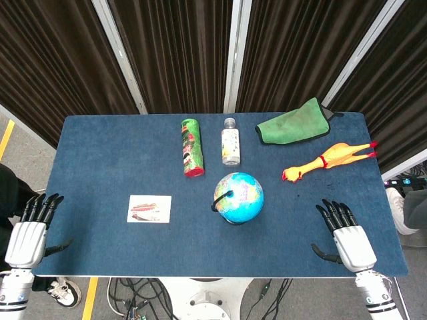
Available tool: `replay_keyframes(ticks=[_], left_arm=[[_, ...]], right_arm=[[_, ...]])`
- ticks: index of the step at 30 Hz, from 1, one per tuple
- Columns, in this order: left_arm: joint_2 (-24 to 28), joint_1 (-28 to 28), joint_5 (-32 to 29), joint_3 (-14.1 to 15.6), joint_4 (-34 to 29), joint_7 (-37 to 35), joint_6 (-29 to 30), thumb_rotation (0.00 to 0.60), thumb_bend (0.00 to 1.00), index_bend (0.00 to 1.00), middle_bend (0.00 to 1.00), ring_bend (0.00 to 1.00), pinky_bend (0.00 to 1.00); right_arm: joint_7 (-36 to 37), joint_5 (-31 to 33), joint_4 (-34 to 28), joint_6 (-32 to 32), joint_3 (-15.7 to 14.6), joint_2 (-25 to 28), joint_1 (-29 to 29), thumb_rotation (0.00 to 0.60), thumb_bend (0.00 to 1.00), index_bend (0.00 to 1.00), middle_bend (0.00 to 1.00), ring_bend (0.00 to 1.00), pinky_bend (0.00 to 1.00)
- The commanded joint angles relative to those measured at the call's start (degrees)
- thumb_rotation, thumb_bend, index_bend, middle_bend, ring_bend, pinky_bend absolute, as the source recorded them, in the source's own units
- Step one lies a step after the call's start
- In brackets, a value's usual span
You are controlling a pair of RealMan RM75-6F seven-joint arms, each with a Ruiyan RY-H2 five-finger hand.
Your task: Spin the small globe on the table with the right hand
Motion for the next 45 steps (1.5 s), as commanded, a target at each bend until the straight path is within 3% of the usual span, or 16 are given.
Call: replay_keyframes(ticks=[1, 6, 8, 9, 11, 14, 23, 29, 38, 45], left_arm=[[-0.05, 0.04, -0.16, 0.12, 0.01, 0.18, -0.26, 0.6, 0.0, 0.1, 0.09, 0.0, 0.07], [-0.14, -0.04, -0.5, 0.39, -0.01, -0.05, -1.11, 0.6, 0.0, 0.1, 0.09, 0.0, 0.07], [0.05, -0.29, -0.35, 0.3, -0.16, -0.21, -1.3, 0.6, 0.0, 0.1, 0.09, 0.0, 0.07], [0.11, -0.35, -0.27, 0.24, -0.21, -0.35, -1.26, 0.6, 0.0, 0.1, 0.09, 0.0, 0.07], [0.22, -0.38, -0.18, 0.29, -0.25, -0.69, -1.3, 0.6, 0.0, 0.1, 0.09, 0.0, 0.07], [0.19, -0.1, 0.16, 0.76, 0.05, -0.7, -1.11, 0.6, 0.0, 0.1, 0.09, 0.0, 0.07], [-0.5, -0.51, -0.26, 0.62, 0.44, 0.09, -2.07, 0.6, 0.0, 0.1, 0.09, 0.0, 0.07], [-0.27, -1.1, -0.28, 0.55, -0.55, 1.23, -2.94, 0.6, 0.0, 0.1, 0.09, 0.0, 0.07], [-0.15, -1.3, -0.69, 0.47, -0.69, 1.15, -3.38, 0.6, 0.0, 0.1, 0.09, 0.0, 0.07], [-0.19, -1.07, -0.64, 0.55, -0.31, 0.49, -2.93, 0.6, 0.0, 0.1, 0.09, 0.0, 0.07]], right_arm=[[0.74, -0.75, 0.11, 0.04, -0.06, -0.02, 0.12, 0.401, 0.21, 0.0, 0.0, 0.0, 0.0], [3.29, -3.65, 0.08, 0.94, -0.26, 0.2, 0.74, 0.429, 0.22, 0.0, 0.0, 0.0, 0.0], [5.53, -5.87, -0.02, 2.36, -0.16, 0.2, 1.16, 0.444, 0.28, 0.0, 0.0, 0.0, 0.0], [7.06, -7.08, 0.06, 3.13, -0.23, 0.16, 1.37, 0.459, 0.38, 0.0, 0.0, 0.0, 0.0], [10.76, -9.31, 0.75, 4.68, -0.6, -0.05, 1.67, 0.514, 0.7, 0.0, 0.0, 0.0, 0.0], [13.31, -10.14, 1.73, 4.44, -1.59, 0.32, 1.82, 0.593, 0.99, 0.0, 0.0, 0.0, 0.0], [13.22, -11.08, 1.61, 1.7, -2.69, 1.98, 3.07, 0.6, 1.0, 0.0, 0.0, 0.0, 0.0], [8.91, -14.97, -0.72, 1.35, -1.4, 1.65, 5.61, 0.6, 1.0, 0.0, 0.0, 0.0, 0.0], [8.83, -15.79, -2.61, -2.08, -0.52, -0.34, 9.03, 0.6, 1.0, 0.0, 0.0, 0.0, 0.0], [1.83, -18.38, -4.1, -3.6, -1.03, -1.66, 9.88, 0.6, 1.0, 0.0, 0.0, 0.0, 0.0]])
